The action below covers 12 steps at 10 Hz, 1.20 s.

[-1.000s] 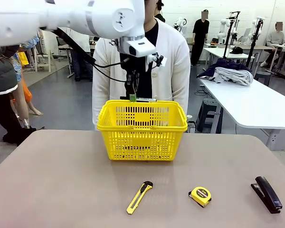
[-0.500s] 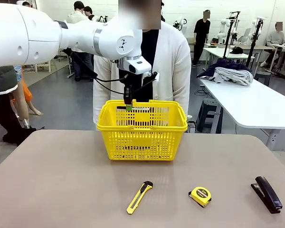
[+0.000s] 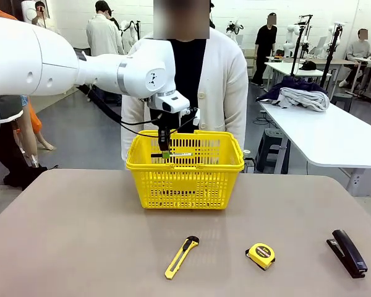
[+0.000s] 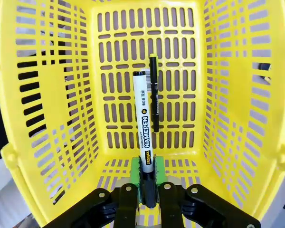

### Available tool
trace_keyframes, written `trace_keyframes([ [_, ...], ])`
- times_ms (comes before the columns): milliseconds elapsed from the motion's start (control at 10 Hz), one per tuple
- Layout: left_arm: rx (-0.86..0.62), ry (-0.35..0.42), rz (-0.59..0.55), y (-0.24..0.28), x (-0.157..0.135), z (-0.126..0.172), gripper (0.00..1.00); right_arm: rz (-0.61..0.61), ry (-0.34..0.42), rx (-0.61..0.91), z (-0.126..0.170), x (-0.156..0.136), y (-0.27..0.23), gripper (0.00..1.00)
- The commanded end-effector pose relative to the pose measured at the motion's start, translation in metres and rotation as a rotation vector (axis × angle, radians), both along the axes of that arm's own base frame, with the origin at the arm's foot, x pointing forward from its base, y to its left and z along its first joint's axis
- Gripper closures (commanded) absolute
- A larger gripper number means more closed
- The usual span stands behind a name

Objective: Place the items the person wants into the basket.
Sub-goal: Pick up the item the person points to and place it in the Market Basket.

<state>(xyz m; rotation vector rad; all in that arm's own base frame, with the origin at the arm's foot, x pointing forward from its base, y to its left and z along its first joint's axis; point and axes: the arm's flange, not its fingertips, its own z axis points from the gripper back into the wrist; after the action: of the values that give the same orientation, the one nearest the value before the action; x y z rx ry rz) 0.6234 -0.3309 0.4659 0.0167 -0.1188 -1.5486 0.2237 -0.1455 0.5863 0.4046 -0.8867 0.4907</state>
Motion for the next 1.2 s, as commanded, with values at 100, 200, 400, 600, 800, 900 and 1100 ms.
trace_keyframes([
  [100,0.000,0.000,0.000,0.000,0.000,0.000,0.86,0.003,-0.004,0.006,-0.001,0.001,0.001,0.00],
  [200,0.000,0.000,0.000,0.000,0.000,0.000,0.86,0.003,-0.004,0.006,-0.001,0.001,0.001,0.00],
  [400,0.000,0.000,0.000,0.000,0.000,0.000,0.86,0.003,-0.004,0.006,-0.001,0.001,0.001,0.00],
  [600,0.000,0.000,0.000,0.000,0.000,0.000,0.86,0.003,-0.004,0.006,-0.001,0.001,0.001,0.00],
  [800,-0.022,0.028,-0.007,-0.004,0.007,-0.014,0.86,0.003,-0.004,0.006,-0.001,0.001,0.001,0.00],
  [900,-0.017,0.040,-0.002,-0.005,0.014,-0.024,0.86,0.003,-0.004,0.006,-0.001,0.001,0.001,0.00],
  [1100,0.005,0.052,-0.008,-0.013,0.024,-0.042,0.86,0.003,-0.004,0.006,-0.001,0.001,0.001,0.00],
])
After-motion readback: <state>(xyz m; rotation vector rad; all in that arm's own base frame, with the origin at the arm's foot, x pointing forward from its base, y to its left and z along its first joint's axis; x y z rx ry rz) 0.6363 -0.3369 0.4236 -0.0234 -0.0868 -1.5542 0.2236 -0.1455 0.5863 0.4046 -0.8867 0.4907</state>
